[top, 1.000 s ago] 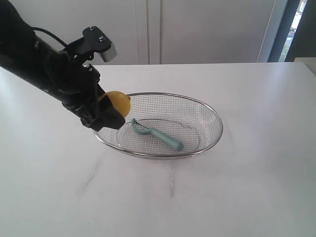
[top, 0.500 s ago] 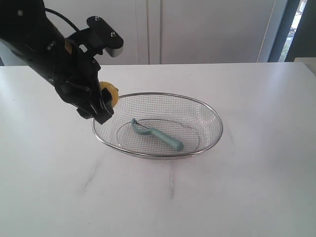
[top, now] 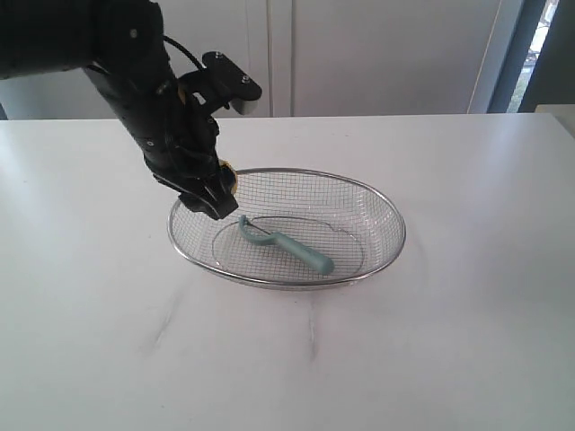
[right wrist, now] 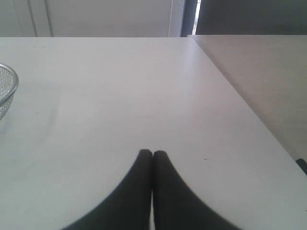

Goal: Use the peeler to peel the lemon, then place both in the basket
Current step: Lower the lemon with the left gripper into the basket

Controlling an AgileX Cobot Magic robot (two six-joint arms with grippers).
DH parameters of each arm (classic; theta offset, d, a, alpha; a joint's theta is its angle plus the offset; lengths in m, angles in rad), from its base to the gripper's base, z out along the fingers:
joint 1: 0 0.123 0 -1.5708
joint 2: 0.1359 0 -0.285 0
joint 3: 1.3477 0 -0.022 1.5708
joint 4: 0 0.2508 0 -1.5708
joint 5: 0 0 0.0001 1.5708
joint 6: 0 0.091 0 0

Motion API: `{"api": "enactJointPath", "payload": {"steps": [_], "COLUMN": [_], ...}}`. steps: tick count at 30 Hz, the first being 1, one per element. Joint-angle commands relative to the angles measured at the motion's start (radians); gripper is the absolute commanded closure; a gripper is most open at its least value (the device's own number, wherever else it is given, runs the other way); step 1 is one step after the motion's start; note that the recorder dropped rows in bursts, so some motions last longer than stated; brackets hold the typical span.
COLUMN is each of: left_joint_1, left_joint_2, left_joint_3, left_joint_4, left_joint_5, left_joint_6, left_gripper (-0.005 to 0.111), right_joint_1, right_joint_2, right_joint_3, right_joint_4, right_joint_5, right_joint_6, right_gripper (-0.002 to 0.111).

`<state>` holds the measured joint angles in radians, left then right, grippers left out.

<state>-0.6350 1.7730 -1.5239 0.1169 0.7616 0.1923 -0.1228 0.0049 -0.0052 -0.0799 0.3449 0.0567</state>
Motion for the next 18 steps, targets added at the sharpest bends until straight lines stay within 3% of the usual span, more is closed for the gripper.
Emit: {"api": "enactJointPath", "payload": {"steps": [1, 18], "left_joint_1": [-0.006, -0.004], "left_joint_2": [0.067, 0.284], "left_joint_3": [-0.059, -0.105], "left_joint_4": [-0.004, 0.075], "left_joint_5": [0.033, -0.062], "left_joint_6": [-0.014, -0.036], "left_gripper": [0.107, 0.107], "right_joint_1": [-0.008, -0.008], "right_joint_2": [-0.005, -0.005], "right_joint_3": [0.005, 0.005], "right_joint_4": [-0.002, -0.002], "right_joint_5": [-0.002, -0.002], "right_joint_6": [-0.007, -0.007], "right_gripper": [0.108, 0.108]}}
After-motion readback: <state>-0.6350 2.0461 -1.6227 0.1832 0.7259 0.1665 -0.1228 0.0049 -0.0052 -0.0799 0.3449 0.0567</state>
